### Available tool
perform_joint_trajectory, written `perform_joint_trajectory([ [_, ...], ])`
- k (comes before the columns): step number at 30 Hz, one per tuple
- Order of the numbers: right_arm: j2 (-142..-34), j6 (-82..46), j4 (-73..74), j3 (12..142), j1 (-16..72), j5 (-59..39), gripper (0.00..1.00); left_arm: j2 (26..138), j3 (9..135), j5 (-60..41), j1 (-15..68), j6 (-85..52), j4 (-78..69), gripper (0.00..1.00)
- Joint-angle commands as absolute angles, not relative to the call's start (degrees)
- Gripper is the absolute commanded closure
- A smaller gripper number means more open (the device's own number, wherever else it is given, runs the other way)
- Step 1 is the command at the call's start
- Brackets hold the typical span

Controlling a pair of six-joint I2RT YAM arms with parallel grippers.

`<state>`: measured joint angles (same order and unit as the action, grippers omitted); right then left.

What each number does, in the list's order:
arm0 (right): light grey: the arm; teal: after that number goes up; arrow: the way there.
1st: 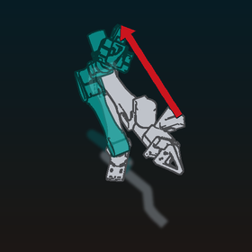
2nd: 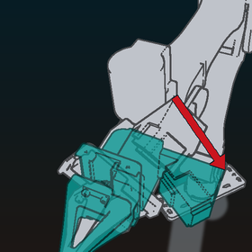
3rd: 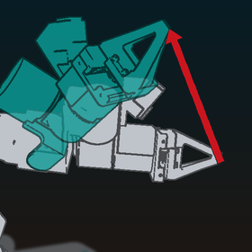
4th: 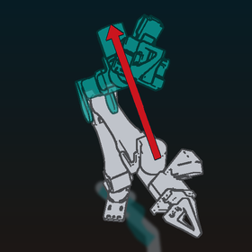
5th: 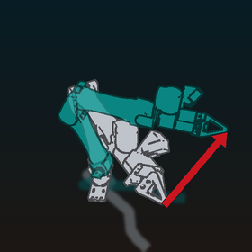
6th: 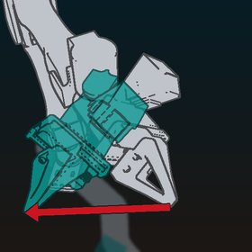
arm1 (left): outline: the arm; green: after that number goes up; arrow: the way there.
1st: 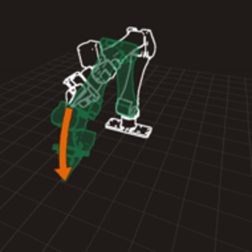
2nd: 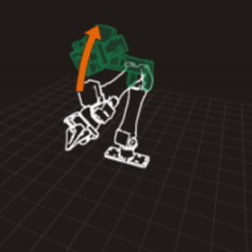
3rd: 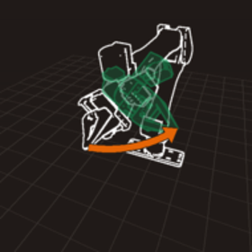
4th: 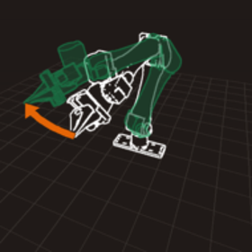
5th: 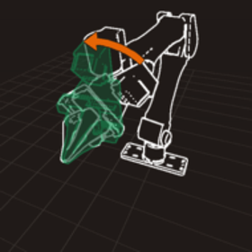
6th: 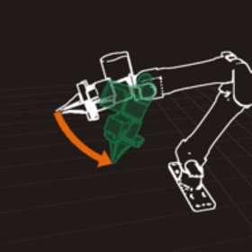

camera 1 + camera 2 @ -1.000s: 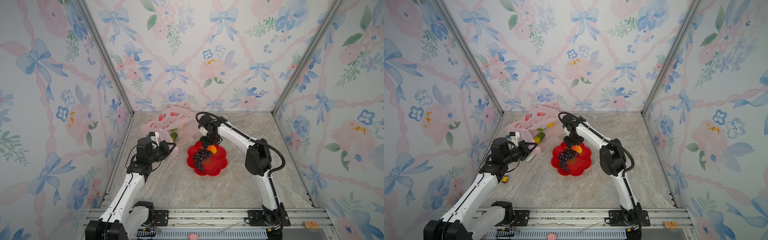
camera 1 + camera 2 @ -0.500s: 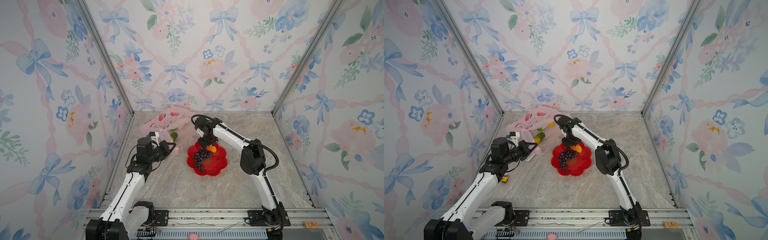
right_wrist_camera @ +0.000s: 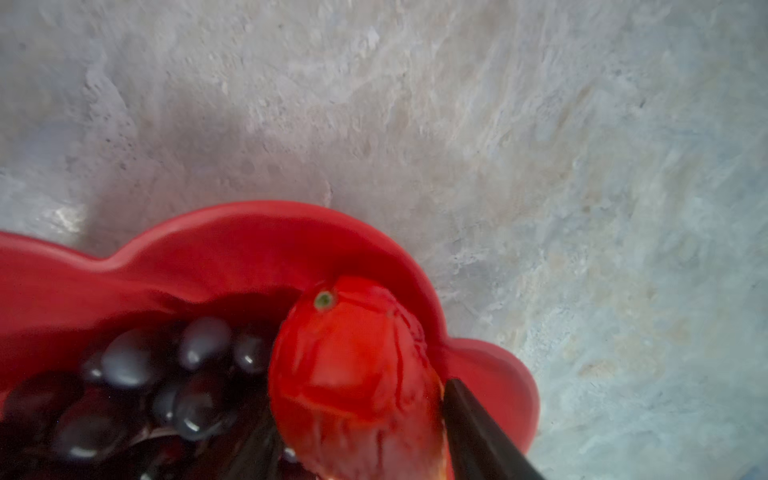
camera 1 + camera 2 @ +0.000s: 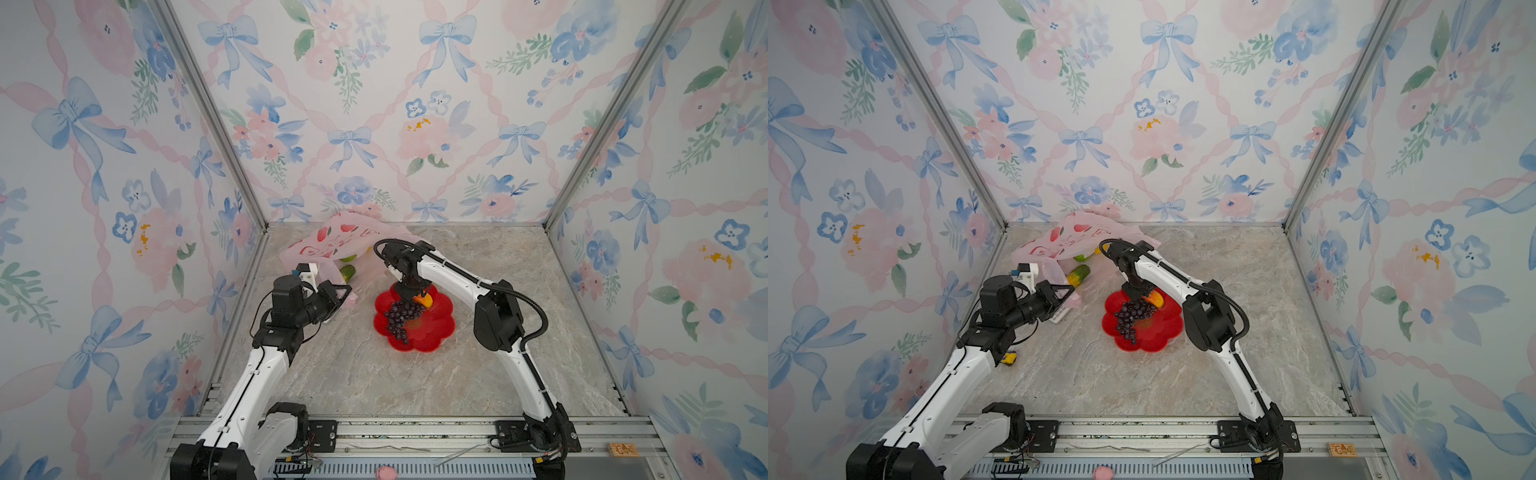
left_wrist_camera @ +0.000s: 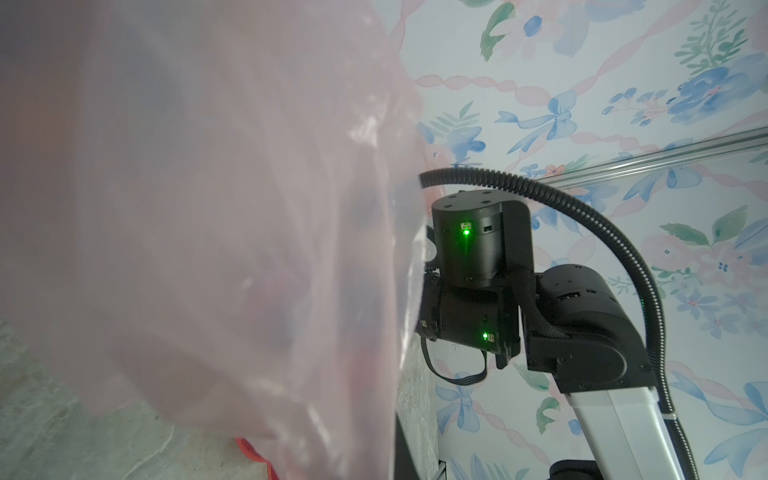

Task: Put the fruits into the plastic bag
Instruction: 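Lower the right gripper and grasp the red-orange fruit at its end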

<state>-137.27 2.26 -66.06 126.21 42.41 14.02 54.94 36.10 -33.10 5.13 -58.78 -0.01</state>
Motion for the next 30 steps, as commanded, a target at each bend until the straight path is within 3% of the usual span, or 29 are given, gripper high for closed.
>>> perform_joint_trajectory([
  [1,-138.6,3.0,-68.0,127.3,43.2,15.5,0.37,54.2,35.4,-34.0,4.6,-58.4,0.0,1.00],
  [6,-138.4,2.9,-67.9,127.1,43.2,15.5,0.40,54.3,35.5,-34.1,4.5,-58.5,0.0,1.00],
  [18,-137.2,2.4,-67.9,126.8,43.2,15.6,0.59,53.8,35.0,-34.2,4.5,-58.6,0.0,1.00],
  [30,-132.4,0.6,-67.7,124.7,43.2,14.9,0.63,53.6,34.6,-34.4,4.6,-58.7,-0.3,1.00],
])
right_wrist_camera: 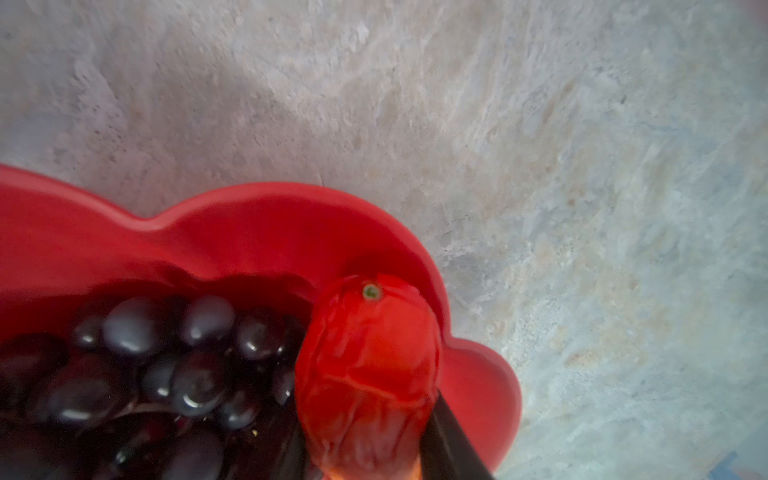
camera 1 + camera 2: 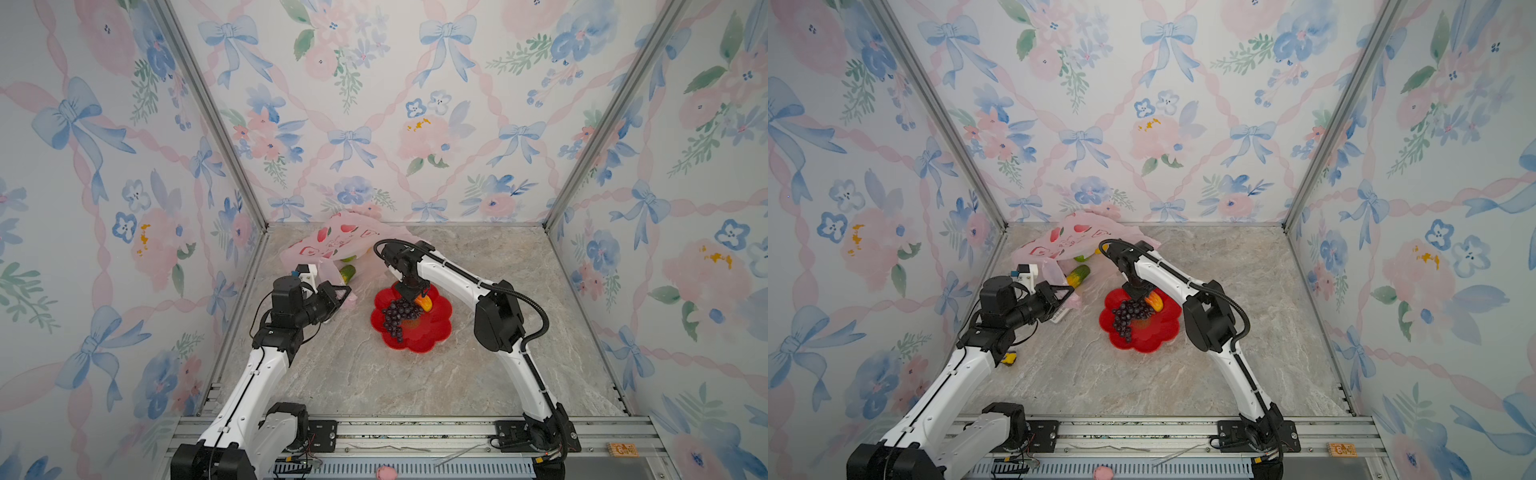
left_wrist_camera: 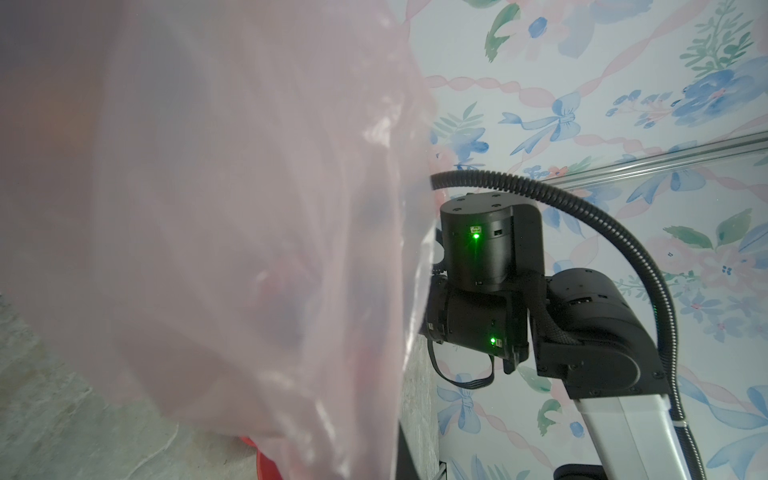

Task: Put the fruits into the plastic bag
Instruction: 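Lower the right gripper and grasp the red-orange fruit at its end, then lift the red-orange fruit and carry it toward the pink bag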

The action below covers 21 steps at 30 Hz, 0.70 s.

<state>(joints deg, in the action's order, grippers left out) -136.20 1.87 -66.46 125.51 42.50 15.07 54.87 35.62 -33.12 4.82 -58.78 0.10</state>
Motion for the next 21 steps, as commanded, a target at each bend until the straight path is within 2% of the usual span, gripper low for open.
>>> perform_joint_trajectory([
  [1,-132.0,0.4,-67.7,124.5,43.2,14.8,0.63,53.6,34.6,-34.4,4.6,-58.6,-0.3,1.00],
  [21,-122.3,-3.1,-66.6,117.0,45.1,13.9,0.64,51.5,33.1,-34.7,4.6,-58.9,-0.1,1.00],
])
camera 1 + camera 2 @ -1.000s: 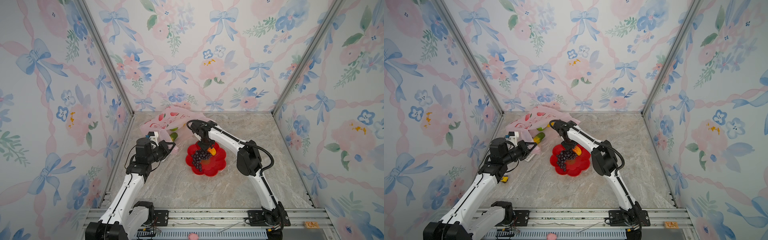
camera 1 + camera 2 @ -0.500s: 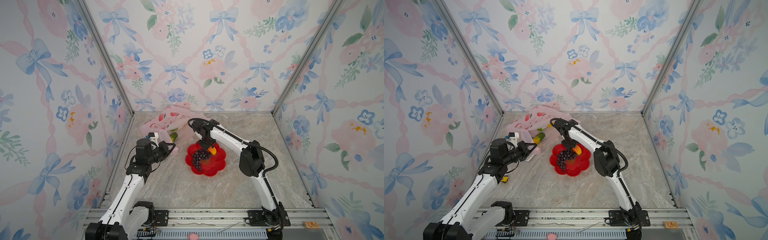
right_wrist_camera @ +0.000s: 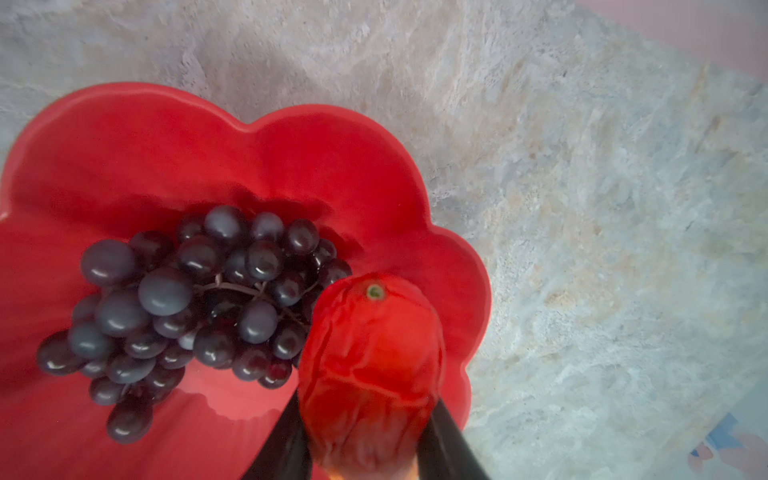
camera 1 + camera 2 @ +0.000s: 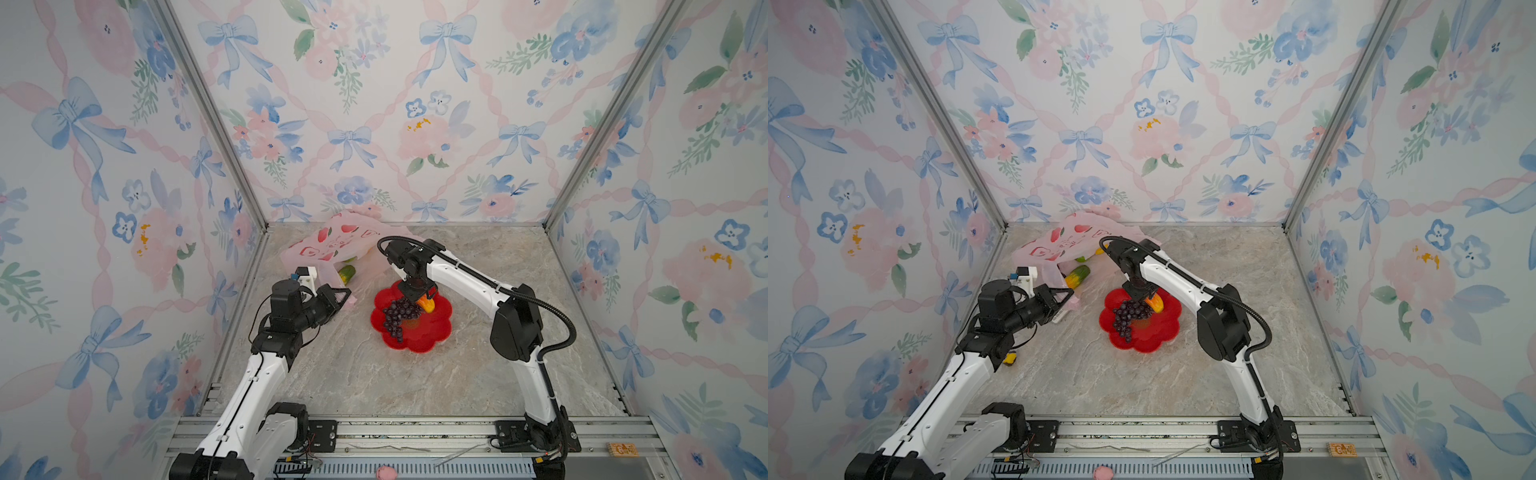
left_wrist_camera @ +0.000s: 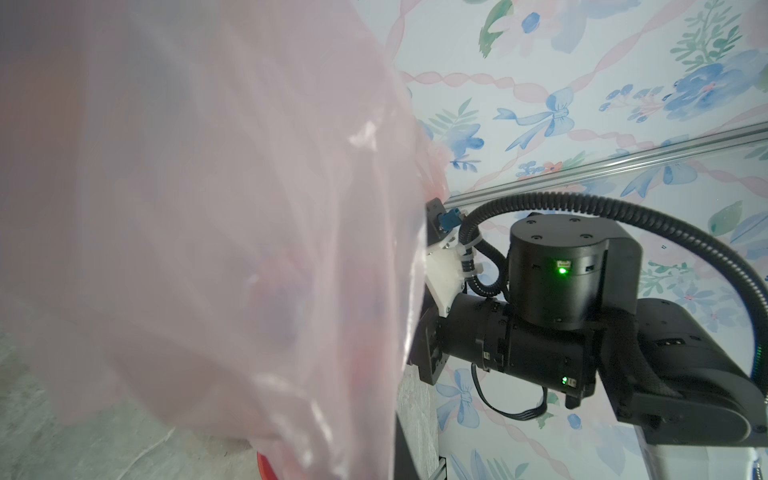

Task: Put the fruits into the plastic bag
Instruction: 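Lift the red-orange fruit and carry it toward the pink bag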

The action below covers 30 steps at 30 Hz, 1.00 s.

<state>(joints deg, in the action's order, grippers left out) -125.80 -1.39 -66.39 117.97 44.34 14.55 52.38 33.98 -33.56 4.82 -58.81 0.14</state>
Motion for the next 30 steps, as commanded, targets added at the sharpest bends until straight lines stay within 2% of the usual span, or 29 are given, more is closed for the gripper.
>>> perform_joint_trajectory([
  [1,-121.9,-3.3,-66.6,116.7,45.1,13.8,0.64,51.4,33.1,-34.6,4.6,-58.9,-0.1,1.00],
  [19,-112.0,-9.1,-63.6,111.0,44.9,7.4,0.64,49.2,31.7,-34.6,4.6,-59.4,-0.1,1.00],
  [30,-102.1,-19.2,-54.9,103.8,40.5,-4.1,0.64,47.7,30.9,-35.1,4.6,-59.9,0.0,1.00],
])
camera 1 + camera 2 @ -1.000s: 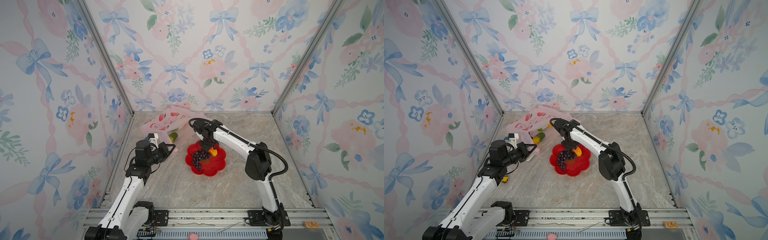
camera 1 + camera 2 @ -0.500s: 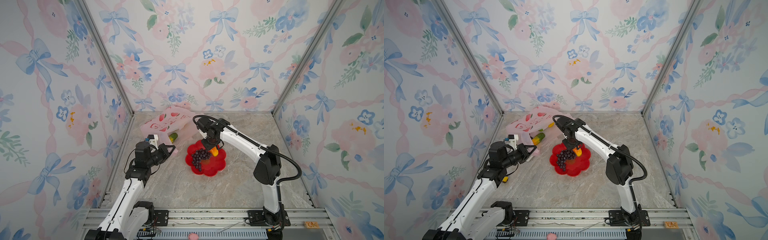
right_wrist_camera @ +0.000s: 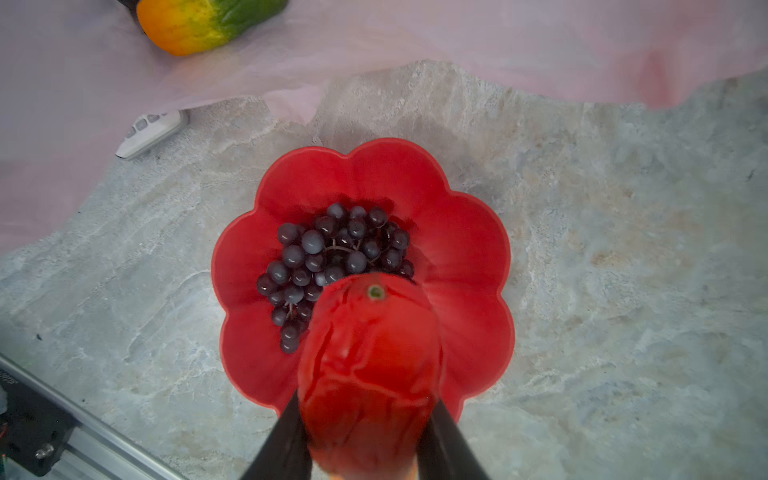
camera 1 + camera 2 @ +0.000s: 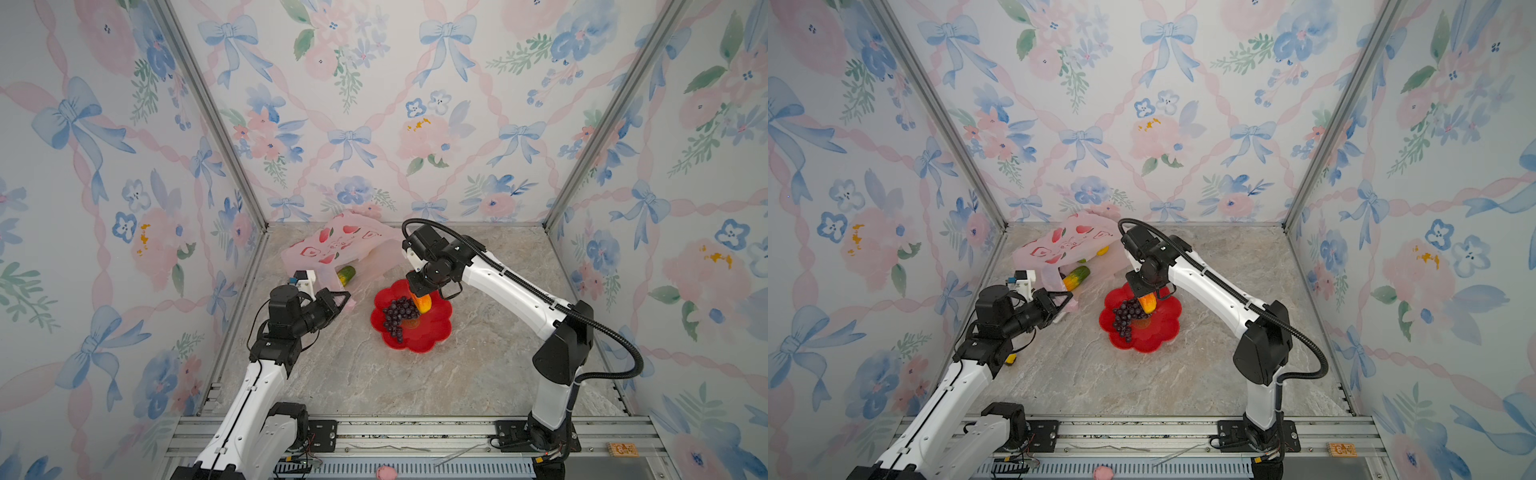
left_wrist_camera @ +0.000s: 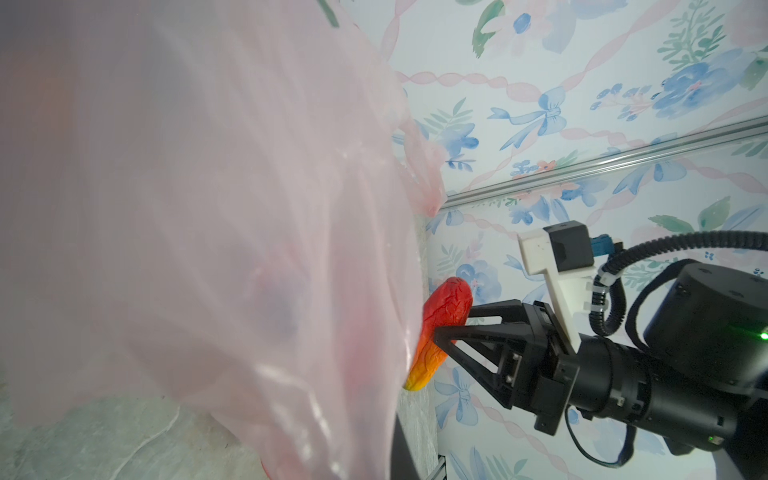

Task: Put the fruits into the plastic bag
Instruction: 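Lift the red-orange fruit and carry it toward the pink bag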

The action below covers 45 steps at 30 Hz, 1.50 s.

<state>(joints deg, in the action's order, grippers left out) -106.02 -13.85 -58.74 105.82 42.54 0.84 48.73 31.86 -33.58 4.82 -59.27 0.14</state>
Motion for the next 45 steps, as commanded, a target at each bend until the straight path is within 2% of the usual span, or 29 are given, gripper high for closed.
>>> perform_joint_trajectory([
  [1,-100.9,-20.7,-53.6,102.7,39.7,-5.6,0.64,47.6,30.8,-35.1,4.6,-59.9,0.0,1.00],
  [5,-95.2,-30.6,-44.6,95.9,35.7,-12.5,0.64,46.9,30.8,-35.3,4.6,-59.9,0.2,1.00],
  [11,-84.9,-57.4,-21.4,78.2,29.2,-20.4,0.65,45.9,30.9,-35.5,4.5,-60.0,0.7,1.00],
  [15,-81.9,-72.0,-9.6,68.8,27.8,-20.0,0.66,45.9,31.6,-35.5,4.5,-60.1,0.7,1.00],
  [22,-82.4,-88.9,2.7,61.6,30.3,-16.4,0.66,46.2,32.1,-35.8,4.5,-60.2,0.7,1.00],
  [28,-88.4,-96.0,8.7,63.7,34.9,-12.8,0.66,45.9,31.6,-35.8,4.6,-60.6,0.6,1.00],
  [33,-97.5,-101.2,14.3,68.4,38.3,-12.3,0.66,45.8,31.9,-35.9,4.5,-60.8,0.7,1.00],
  [45,-115.5,-104.6,19.3,81.8,43.2,-13.8,0.68,44.8,31.7,-36.7,4.6,-62.6,0.8,1.00],
])
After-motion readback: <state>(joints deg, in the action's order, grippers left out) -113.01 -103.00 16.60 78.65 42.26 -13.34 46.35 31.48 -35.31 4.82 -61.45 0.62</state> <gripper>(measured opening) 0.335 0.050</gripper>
